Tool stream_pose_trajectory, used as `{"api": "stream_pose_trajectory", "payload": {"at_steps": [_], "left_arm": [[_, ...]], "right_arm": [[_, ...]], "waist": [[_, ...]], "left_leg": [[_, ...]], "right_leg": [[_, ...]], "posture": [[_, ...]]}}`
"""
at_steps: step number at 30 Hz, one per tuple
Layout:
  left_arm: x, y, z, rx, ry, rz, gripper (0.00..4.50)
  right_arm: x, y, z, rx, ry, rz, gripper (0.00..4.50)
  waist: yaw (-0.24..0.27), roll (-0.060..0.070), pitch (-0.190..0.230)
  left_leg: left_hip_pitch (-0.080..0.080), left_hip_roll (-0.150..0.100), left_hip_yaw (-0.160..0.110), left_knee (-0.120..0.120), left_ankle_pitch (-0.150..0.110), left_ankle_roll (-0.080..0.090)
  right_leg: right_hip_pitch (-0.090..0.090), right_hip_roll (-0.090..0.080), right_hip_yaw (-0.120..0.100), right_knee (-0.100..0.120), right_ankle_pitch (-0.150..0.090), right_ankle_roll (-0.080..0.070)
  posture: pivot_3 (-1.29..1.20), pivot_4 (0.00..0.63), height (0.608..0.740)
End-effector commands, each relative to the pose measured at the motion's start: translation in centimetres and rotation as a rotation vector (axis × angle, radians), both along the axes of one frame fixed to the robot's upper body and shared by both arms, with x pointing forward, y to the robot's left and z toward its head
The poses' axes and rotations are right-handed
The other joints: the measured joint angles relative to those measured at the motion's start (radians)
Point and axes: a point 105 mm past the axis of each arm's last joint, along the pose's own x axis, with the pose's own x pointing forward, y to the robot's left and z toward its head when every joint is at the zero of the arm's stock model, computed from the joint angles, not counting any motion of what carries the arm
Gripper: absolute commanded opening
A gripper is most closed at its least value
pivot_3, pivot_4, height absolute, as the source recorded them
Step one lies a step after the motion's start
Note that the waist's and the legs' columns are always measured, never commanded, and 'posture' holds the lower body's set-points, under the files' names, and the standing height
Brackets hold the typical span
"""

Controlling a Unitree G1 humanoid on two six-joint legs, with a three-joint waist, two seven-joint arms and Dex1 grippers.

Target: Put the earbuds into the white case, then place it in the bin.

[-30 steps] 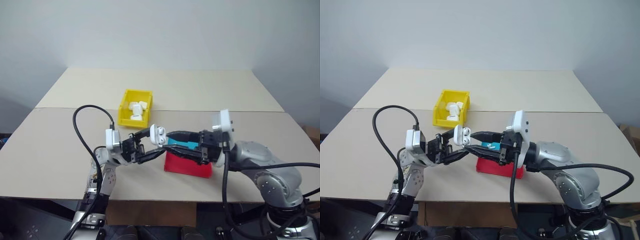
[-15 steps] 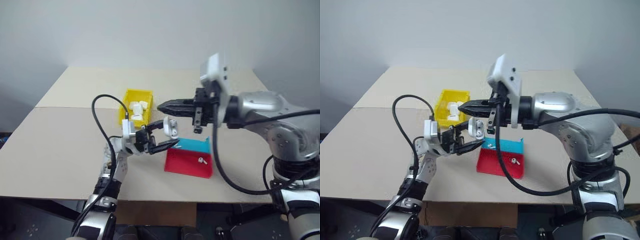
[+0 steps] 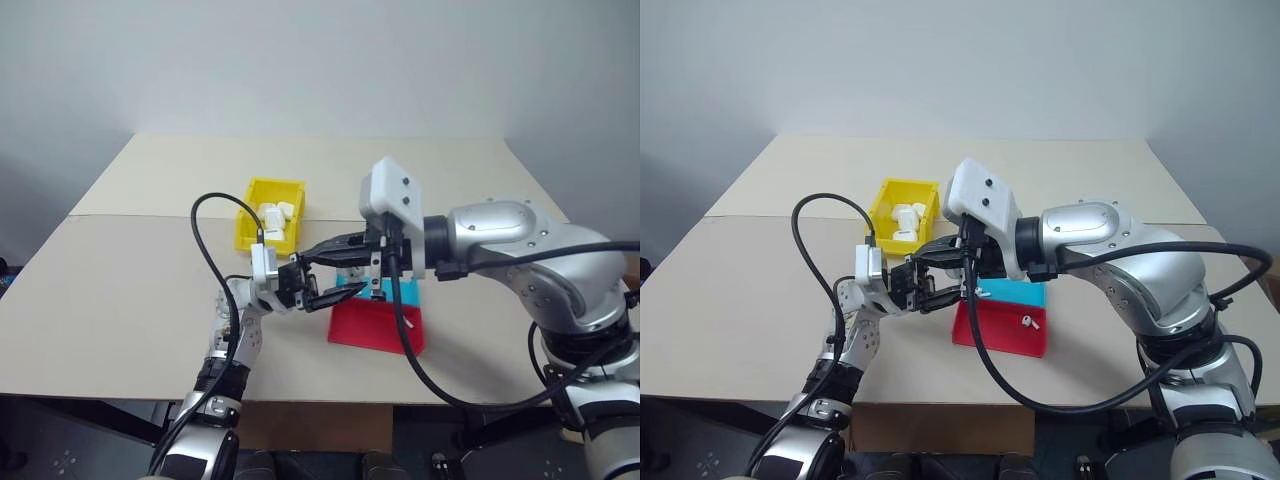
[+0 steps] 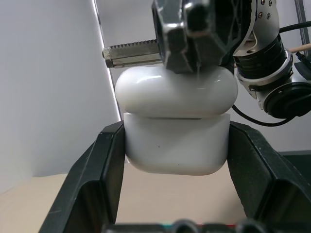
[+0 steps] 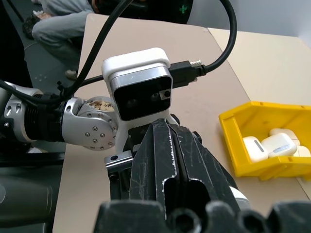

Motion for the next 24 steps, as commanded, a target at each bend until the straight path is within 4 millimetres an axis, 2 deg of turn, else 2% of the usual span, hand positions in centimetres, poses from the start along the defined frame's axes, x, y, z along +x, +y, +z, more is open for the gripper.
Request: {"api": "stream_pose_trajectory", "payload": {"at_steps": [1,8,13,16,20,24], "left_arm": [[-0.7,0.4,2.1,-0.061,-0.067,-0.005,2.78],[-0.6,0.8,1.9,-0.056,-0.061,0.008,2.78],[-0.5,1.0,1.9,-0.06,-0.059,0.036,2.78],[-0.1,1.7,2.6,-0.06,-0.063,0.117,2.78],[1.9,3.3,5.0,-0.073,-0.034,0.392,2.78],[6.6,5.8,8.1,-0.144,0.061,0.897,2.78]], "right_arm": [[0.3,-1.1,-0.1,-0.018,-0.021,-0.031,0.04],[0.0,-2.2,0.6,0.009,-0.033,-0.041,0.04],[-0.5,-2.9,3.6,0.209,-0.06,-0.024,0.04],[-0.2,-4.0,5.0,0.321,-0.101,-0.077,0.04],[0.6,-5.4,5.4,0.408,-0.107,-0.196,0.04],[1.0,-6.6,3.2,0.426,-0.055,-0.287,0.04]], "waist": [[0.0,0.0,0.0],[0.0,0.0,0.0],[0.0,0.0,0.0],[0.001,0.0,0.0],[0.001,0.0,0.0],[0.009,-0.001,0.0]], "left_leg": [[0.0,0.0,0.0,0.0,0.0,0.0],[0.0,0.0,0.0,0.0,0.0,0.0],[0.0,0.0,0.0,0.0,0.0,0.0],[0.0,0.0,0.0,0.0,0.0,0.0],[0.0,0.0,0.0,0.0,0.0,0.0],[0.001,0.0,-0.001,0.001,0.0,0.0]], "right_leg": [[0.0,0.0,0.0,0.0,0.0,0.0],[0.0,0.0,0.0,0.0,0.0,0.0],[0.0,0.0,0.0,0.0,0.0,0.0],[0.0,0.0,0.0,0.0,0.0,0.0],[0.0,0.0,0.0,0.001,0.0,0.0],[0.002,-0.001,0.0,0.0,0.001,0.001]], "posture": [[0.0,0.15,0.74],[0.0,0.15,0.74],[0.0,0.15,0.74],[0.0,0.15,0.74],[0.0,0.15,0.74],[0.0,0.15,0.74]]}}
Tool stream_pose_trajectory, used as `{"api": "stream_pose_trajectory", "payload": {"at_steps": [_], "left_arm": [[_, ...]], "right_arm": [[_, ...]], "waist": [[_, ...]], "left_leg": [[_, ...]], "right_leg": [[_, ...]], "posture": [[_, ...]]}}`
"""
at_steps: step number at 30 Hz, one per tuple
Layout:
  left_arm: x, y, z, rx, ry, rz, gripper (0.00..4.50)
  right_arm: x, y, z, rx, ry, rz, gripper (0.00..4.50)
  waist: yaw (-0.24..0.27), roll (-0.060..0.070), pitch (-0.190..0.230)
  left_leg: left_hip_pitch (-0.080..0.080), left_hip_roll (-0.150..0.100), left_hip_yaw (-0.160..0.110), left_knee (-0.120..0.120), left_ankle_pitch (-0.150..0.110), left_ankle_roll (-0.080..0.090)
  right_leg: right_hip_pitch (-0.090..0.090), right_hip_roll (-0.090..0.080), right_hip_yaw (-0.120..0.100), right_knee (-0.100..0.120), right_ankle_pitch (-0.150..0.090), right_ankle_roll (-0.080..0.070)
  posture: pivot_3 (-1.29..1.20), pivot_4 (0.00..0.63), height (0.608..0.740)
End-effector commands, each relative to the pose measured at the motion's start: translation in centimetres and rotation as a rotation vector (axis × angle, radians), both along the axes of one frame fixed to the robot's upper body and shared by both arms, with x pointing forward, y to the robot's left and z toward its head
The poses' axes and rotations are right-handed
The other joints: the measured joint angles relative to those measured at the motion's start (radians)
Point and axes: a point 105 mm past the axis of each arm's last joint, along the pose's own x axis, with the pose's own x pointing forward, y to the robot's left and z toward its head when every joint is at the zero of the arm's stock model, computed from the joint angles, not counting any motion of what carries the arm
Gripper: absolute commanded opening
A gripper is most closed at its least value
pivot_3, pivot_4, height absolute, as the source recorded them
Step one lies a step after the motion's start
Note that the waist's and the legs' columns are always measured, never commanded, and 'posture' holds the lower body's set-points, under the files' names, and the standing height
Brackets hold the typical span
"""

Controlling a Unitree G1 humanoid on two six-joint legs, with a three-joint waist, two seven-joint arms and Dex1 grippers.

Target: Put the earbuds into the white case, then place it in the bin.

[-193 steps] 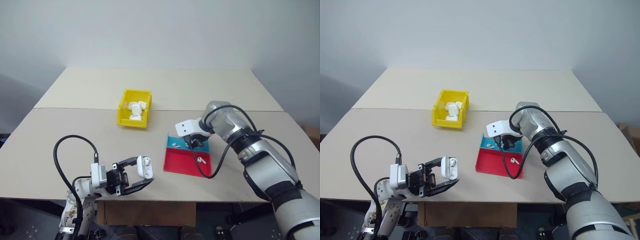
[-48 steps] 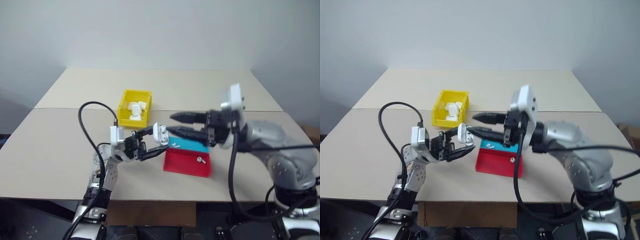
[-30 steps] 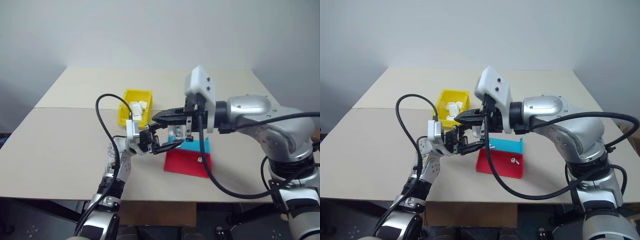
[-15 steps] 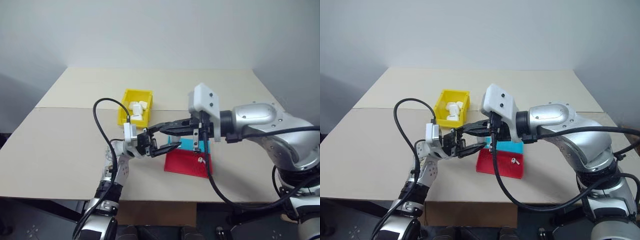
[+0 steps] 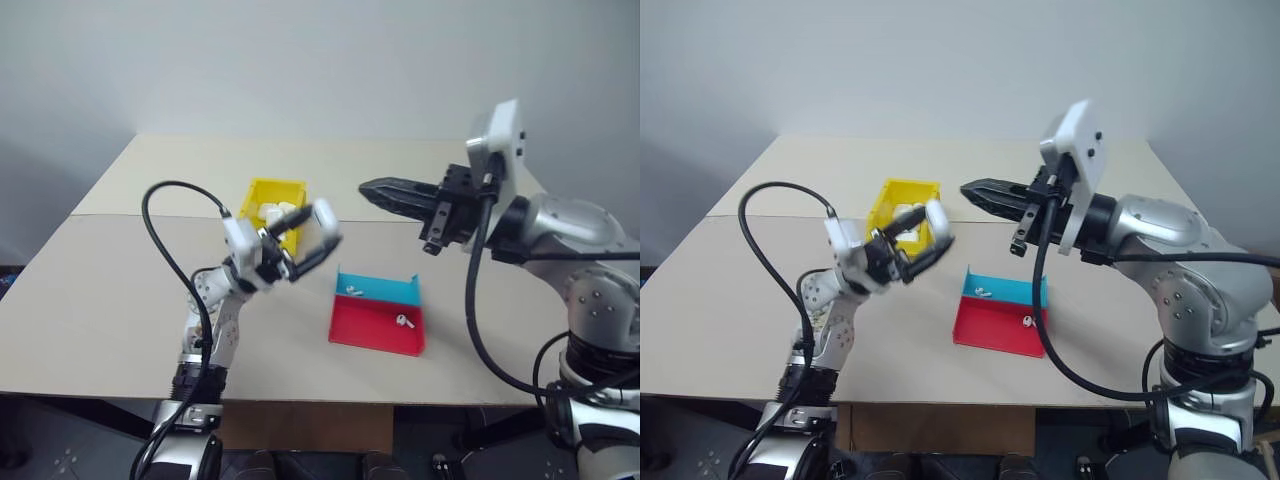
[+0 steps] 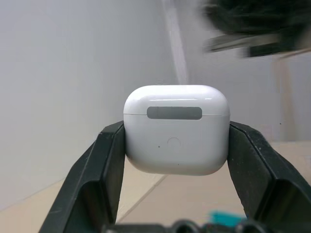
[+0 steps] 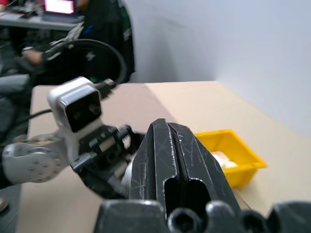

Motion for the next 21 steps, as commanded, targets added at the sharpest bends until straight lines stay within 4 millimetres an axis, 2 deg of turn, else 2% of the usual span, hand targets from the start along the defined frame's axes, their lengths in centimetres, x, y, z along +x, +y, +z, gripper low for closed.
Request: {"api": "stream_pose_trajectory", "payload": {"at_steps": [1,3,7,10,12,18,21], "left_arm": [[3.0,2.5,3.9,-0.094,-0.004,0.411,2.78],[4.5,3.6,4.3,-0.101,0.09,0.554,2.78],[5.8,5.6,4.5,-0.108,0.182,0.731,2.78],[7.1,6.3,3.7,-0.064,0.301,0.74,2.78],[7.7,7.0,3.1,-0.104,0.381,0.745,2.78],[8.1,8.6,2.1,-0.051,0.376,0.854,2.78],[8.5,8.3,0.3,0.004,0.427,0.844,2.78]], "right_arm": [[-0.7,-0.6,-0.5,0.032,-0.011,-0.034,0.04],[-0.5,-0.9,-1.2,0.051,0.041,-0.042,0.04],[0.0,-1.1,-2.1,0.06,0.082,-0.056,0.04],[0.9,-1.5,-2.1,0.078,0.097,-0.077,0.04],[1.3,-1.8,-2.1,0.094,0.103,-0.092,0.04],[1.6,-2.9,-2.8,0.089,0.131,-0.135,0.04],[1.4,-3.5,-4.0,0.042,0.156,-0.177,0.04]], "waist": [[0.005,0.0,0.0],[0.005,0.0,0.0],[-0.005,0.0,0.0],[-0.008,0.0,0.0],[-0.008,0.0,0.0],[-0.005,-0.001,0.0],[-0.001,-0.001,0.001]], "left_leg": [[0.0,0.0,0.0,0.0,0.0,0.0],[-0.001,-0.001,0.0,0.0,0.0,0.0],[-0.001,-0.001,0.0,-0.001,0.0,0.0],[0.0,-0.001,0.0,-0.001,0.0,0.0],[0.0,-0.001,0.0,-0.001,0.0,0.0],[-0.001,-0.001,0.0,-0.002,0.0,0.0],[-0.001,-0.002,0.0,-0.002,0.0,0.0]], "right_leg": [[0.0,0.0,0.0,0.0,0.0,0.001],[0.0,-0.001,0.0,-0.001,0.001,0.001],[-0.001,-0.001,0.001,-0.001,0.0,0.001],[-0.001,-0.001,0.0,0.0,0.0,0.001],[-0.001,-0.001,0.0,0.0,0.001,0.001],[-0.002,-0.001,0.0,-0.002,0.001,0.001],[-0.001,-0.002,0.0,-0.002,0.001,0.001]], "posture": [[0.0,0.15,0.74],[0.0,0.15,0.74],[0.0,0.15,0.74],[0.0,0.15,0.74],[0.0,0.15,0.74],[0.0,0.15,0.74],[0.0,0.15,0.74]]}}
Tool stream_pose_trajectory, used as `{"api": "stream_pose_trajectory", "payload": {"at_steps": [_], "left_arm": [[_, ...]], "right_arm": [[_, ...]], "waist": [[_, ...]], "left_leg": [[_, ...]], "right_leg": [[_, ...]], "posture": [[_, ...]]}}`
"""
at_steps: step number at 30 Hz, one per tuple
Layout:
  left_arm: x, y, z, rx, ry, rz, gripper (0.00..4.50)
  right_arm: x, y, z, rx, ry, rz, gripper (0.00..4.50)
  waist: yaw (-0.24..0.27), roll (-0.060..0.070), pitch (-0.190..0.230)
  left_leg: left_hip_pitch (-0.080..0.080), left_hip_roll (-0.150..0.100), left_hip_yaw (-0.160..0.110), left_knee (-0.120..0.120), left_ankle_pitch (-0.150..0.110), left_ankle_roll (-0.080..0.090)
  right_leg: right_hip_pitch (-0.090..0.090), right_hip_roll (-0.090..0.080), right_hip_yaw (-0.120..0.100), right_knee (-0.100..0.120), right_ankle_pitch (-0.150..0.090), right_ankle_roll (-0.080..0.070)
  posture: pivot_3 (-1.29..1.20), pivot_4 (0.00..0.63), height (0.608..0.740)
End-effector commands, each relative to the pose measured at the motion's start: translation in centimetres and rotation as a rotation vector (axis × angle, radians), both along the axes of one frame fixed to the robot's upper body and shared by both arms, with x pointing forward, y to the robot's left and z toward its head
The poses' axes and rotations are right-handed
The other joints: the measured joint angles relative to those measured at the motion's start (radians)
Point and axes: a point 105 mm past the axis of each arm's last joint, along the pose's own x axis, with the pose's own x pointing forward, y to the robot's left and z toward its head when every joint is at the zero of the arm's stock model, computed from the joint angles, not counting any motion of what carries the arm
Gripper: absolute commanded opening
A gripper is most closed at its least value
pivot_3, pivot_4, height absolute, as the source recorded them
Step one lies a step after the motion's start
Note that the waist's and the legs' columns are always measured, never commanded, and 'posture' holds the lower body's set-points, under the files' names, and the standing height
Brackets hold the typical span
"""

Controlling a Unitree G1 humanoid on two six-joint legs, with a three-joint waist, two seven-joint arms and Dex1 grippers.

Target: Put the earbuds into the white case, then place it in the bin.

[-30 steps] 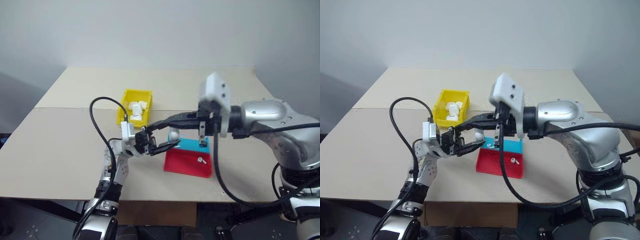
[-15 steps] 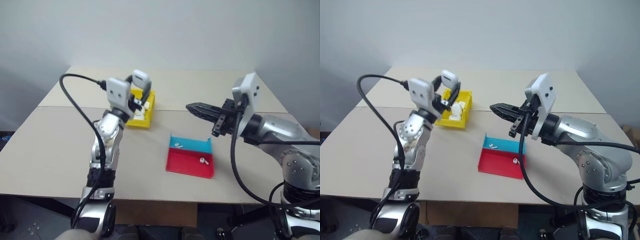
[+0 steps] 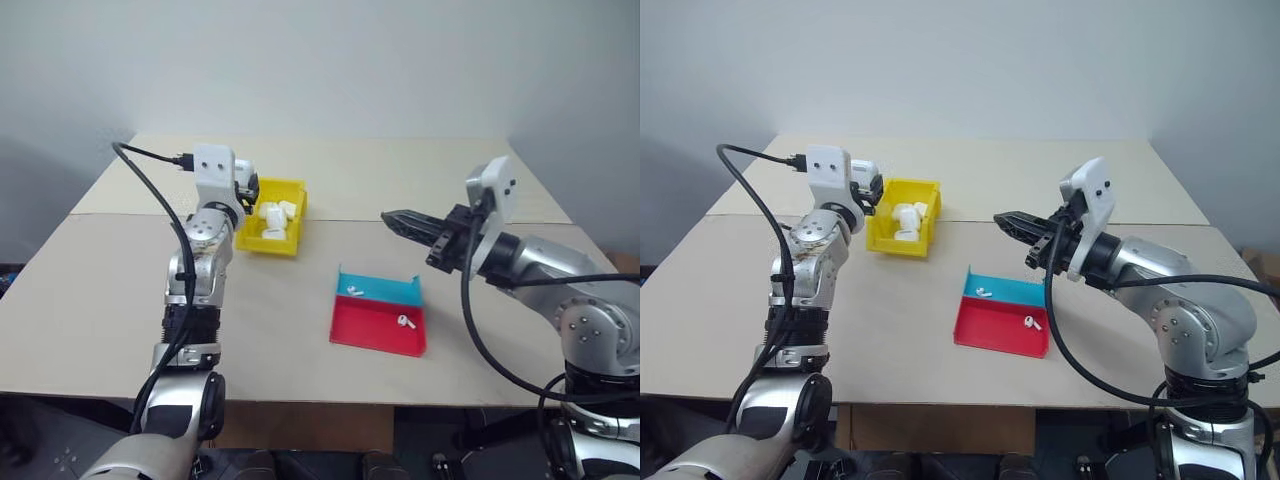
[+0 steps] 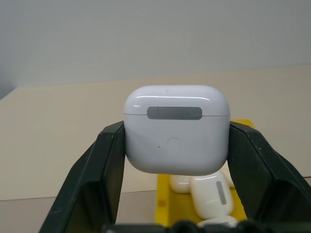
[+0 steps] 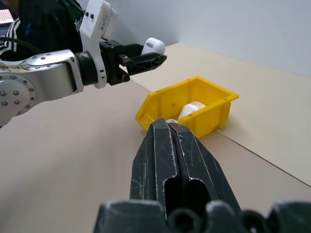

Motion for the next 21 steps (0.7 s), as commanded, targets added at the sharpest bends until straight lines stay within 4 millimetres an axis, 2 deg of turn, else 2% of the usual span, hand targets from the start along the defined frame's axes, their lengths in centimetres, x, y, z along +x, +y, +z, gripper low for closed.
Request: {"api": "stream_pose_trajectory", "payload": {"at_steps": [1,7,12,15,20,21], "left_arm": [[0.1,-0.4,-0.3,0.029,0.014,-0.029,2.78],[0.9,-1.9,-0.9,0.077,0.023,-0.078,2.78],[1.6,-3.9,-1.0,0.1,0.063,-0.167,2.78],[2.0,-4.5,-1.8,0.069,0.119,-0.198,2.78],[3.0,-4.6,-3.2,0.062,0.178,-0.175,4.4],[3.1,-4.7,-3.3,0.085,0.172,-0.18,4.46]], "right_arm": [[-0.7,-0.9,0.7,-0.025,-0.05,-0.038,0.04],[-0.7,-1.5,0.8,0.0,-0.04,-0.081,0.04],[-0.9,-1.5,0.2,-0.024,-0.028,-0.102,0.04],[-0.8,-1.7,0.3,-0.023,-0.027,-0.127,0.04],[-0.8,-1.6,0.2,-0.027,-0.021,-0.135,0.0],[-0.8,-1.6,0.1,-0.027,-0.019,-0.133,0.0]], "waist": [[0.001,0.0,0.0],[0.001,0.0,0.0],[0.001,-0.001,0.0],[-0.002,-0.001,0.0],[-0.003,-0.001,0.0],[-0.003,-0.001,0.0]], "left_leg": [[0.0,0.0,0.0,0.0,0.0,0.0],[0.001,0.0,0.0,0.0,0.0,0.0],[0.0,-0.001,0.0,0.0,0.0,0.0],[0.0,-0.001,0.0,0.0,0.0,0.0],[0.001,-0.001,0.0,0.0,0.0,0.0],[0.0,-0.001,0.0,0.0,0.0,0.0]], "right_leg": [[0.0,0.0,0.0,0.0,0.0,0.0],[0.0,0.0,0.0,0.001,0.0,0.0],[0.0,0.0,0.0,0.0,0.0,0.0],[0.0,-0.001,0.0,0.0,0.0,0.0],[0.0,-0.001,0.0,0.001,0.0,0.0],[0.0,-0.001,0.0,0.001,0.0,0.0]], "posture": [[0.0,0.15,0.74],[0.0,0.15,0.74],[0.0,0.15,0.74],[0.0,0.15,0.74],[0.0,0.15,0.74],[0.0,0.15,0.74]]}}
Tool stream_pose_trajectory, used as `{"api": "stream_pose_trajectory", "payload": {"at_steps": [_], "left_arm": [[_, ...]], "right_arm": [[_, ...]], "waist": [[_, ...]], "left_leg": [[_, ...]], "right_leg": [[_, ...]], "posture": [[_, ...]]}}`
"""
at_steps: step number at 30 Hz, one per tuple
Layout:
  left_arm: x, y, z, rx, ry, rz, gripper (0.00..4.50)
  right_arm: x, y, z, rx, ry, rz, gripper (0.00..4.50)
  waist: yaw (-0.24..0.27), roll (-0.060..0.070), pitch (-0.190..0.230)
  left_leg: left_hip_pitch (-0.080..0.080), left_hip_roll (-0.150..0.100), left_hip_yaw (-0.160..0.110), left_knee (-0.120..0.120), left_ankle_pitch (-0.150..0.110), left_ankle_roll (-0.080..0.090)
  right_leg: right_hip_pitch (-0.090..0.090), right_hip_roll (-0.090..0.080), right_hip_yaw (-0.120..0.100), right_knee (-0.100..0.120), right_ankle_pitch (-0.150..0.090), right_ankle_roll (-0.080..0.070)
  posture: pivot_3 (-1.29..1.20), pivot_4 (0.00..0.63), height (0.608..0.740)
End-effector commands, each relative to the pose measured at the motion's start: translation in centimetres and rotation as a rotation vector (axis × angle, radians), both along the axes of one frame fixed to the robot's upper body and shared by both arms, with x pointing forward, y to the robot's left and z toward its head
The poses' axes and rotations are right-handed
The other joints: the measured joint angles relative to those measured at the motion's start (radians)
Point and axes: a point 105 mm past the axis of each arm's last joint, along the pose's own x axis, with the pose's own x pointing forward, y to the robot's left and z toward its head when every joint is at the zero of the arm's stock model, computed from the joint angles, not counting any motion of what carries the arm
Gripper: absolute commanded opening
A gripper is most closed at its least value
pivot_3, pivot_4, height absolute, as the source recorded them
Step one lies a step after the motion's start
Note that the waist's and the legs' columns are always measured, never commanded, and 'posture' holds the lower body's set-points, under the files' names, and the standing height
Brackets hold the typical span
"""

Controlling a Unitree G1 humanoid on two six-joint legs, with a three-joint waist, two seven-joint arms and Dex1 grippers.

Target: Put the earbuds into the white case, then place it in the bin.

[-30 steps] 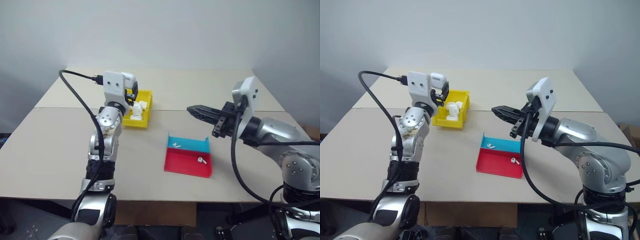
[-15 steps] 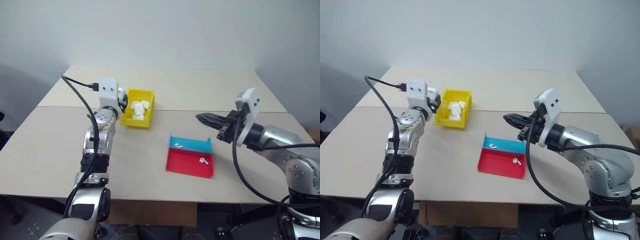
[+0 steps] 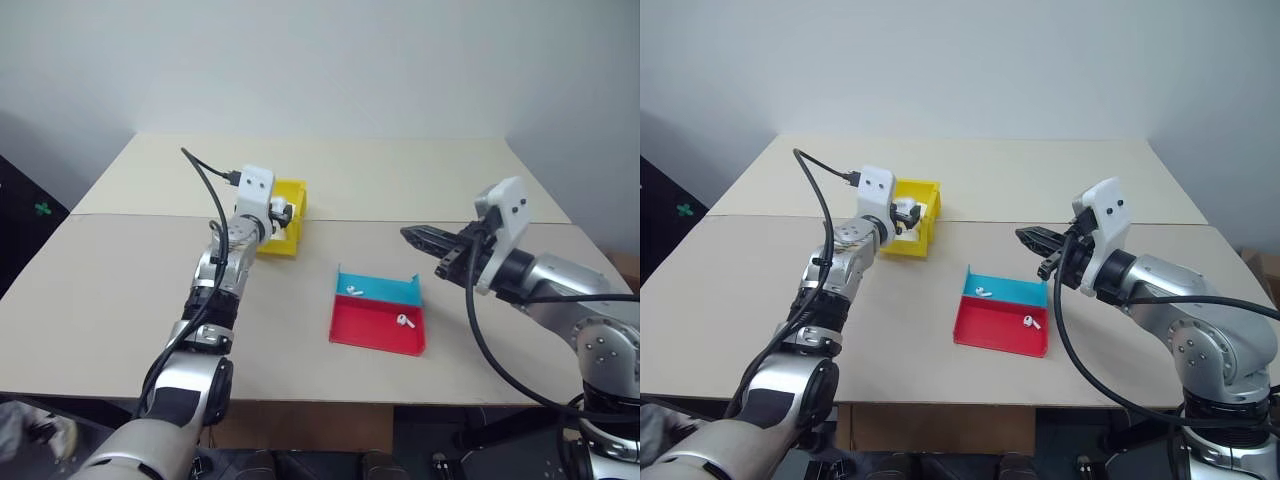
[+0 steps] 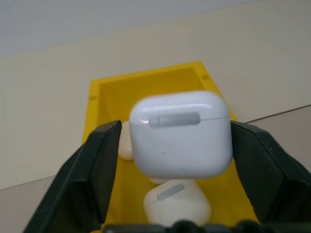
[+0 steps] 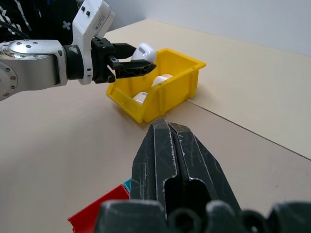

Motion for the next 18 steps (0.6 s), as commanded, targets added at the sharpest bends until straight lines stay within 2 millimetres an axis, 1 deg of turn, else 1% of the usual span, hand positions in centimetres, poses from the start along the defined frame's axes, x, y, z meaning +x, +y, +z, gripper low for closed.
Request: {"api": "stream_pose_trajectory", "payload": {"at_steps": [1,3,4,6,8,9,12,14,16,18], "left_arm": [[0.6,-0.2,1.4,0.013,-0.057,0.002,4.46],[0.8,-0.1,1.4,0.004,-0.057,0.021,4.46],[0.8,0.0,1.9,0.018,-0.087,0.025,4.46],[0.4,-0.3,3.3,-0.068,-0.109,-0.015,4.46],[-0.6,-0.3,4.8,-0.148,-0.149,-0.09,4.46],[-1.2,-0.2,5.1,-0.159,-0.155,-0.128,4.46],[-3.8,0.0,5.3,-0.152,-0.177,-0.284,4.46],[-5.9,0.6,4.6,-0.156,-0.153,-0.381,4.46],[-8.4,1.6,3.3,-0.068,-0.149,-0.461,4.46],[-10.9,2.6,2.3,0.0,-0.12,-0.547,4.46]], "right_arm": [[-0.7,0.1,1.0,0.002,-0.044,0.011,0.0],[-0.8,0.2,0.8,-0.008,-0.045,0.012,0.0],[-0.8,0.2,0.7,-0.018,-0.046,0.009,0.0],[-0.9,0.0,1.1,-0.02,-0.054,0.012,0.0],[-1.1,-0.6,1.3,-0.033,-0.058,0.01,0.0],[-1.2,-0.9,1.3,-0.039,-0.054,0.01,0.0],[-2.0,-1.7,0.2,-0.132,-0.043,0.036,0.0],[-3.0,-2.5,-0.6,-0.212,-0.096,0.072,0.0],[-3.9,-3.6,-2.0,-0.338,-0.108,0.097,0.0],[-4.5,-5.2,-3.1,-0.459,-0.096,0.125,0.0]], "waist": [[0.001,0.0,0.0],[0.001,0.0,0.0],[0.001,0.0,0.0],[0.001,0.0,0.0],[0.001,-0.001,0.0],[0.0,-0.001,0.0],[-0.002,0.0,0.0],[-0.004,0.0,0.0],[-0.005,0.0,0.0],[-0.006,0.0,0.0]], "left_leg": [[0.0,0.0,0.0,0.0,0.0,0.0],[0.0,0.0,0.0,0.0,0.0,0.0],[0.0,0.0,0.0,0.0,0.0,0.0],[-0.001,0.0,0.0,0.0,0.0,0.0],[-0.001,-0.001,0.0,0.0,0.0,0.0],[-0.001,-0.001,0.0,0.0,0.0,0.0],[0.0,-0.001,0.0,-0.001,0.0,0.0],[0.001,-0.001,0.0,-0.001,0.0,0.0],[0.001,-0.001,0.0,-0.001,0.0,0.0],[0.002,-0.001,0.001,0.0,0.0,0.0]], "right_leg": [[0.0,0.0,0.0,0.0,0.0,0.0],[0.0,0.0,0.0,0.0,0.0,0.0],[0.0,0.0,0.0,0.0,0.0,0.0],[0.0,-0.001,0.0,0.0,0.0,0.0],[0.0,-0.001,0.0,0.0,0.0,0.0],[0.0,-0.001,0.0,0.0,0.0,0.0],[0.0,-0.001,0.0,0.0,0.0,0.001],[0.0,-0.001,0.001,0.0,0.0,0.001],[0.0,-0.001,0.001,0.001,0.0,0.001],[0.0,-0.001,0.001,0.002,-0.001,0.001]], "posture": [[0.0,0.15,0.74],[0.0,0.15,0.74],[0.0,0.15,0.74],[0.0,0.15,0.74],[0.0,0.15,0.74],[0.0,0.15,0.74],[0.0,0.15,0.74],[0.0,0.15,0.74],[0.0,0.15,0.74],[0.0,0.15,0.74]]}}
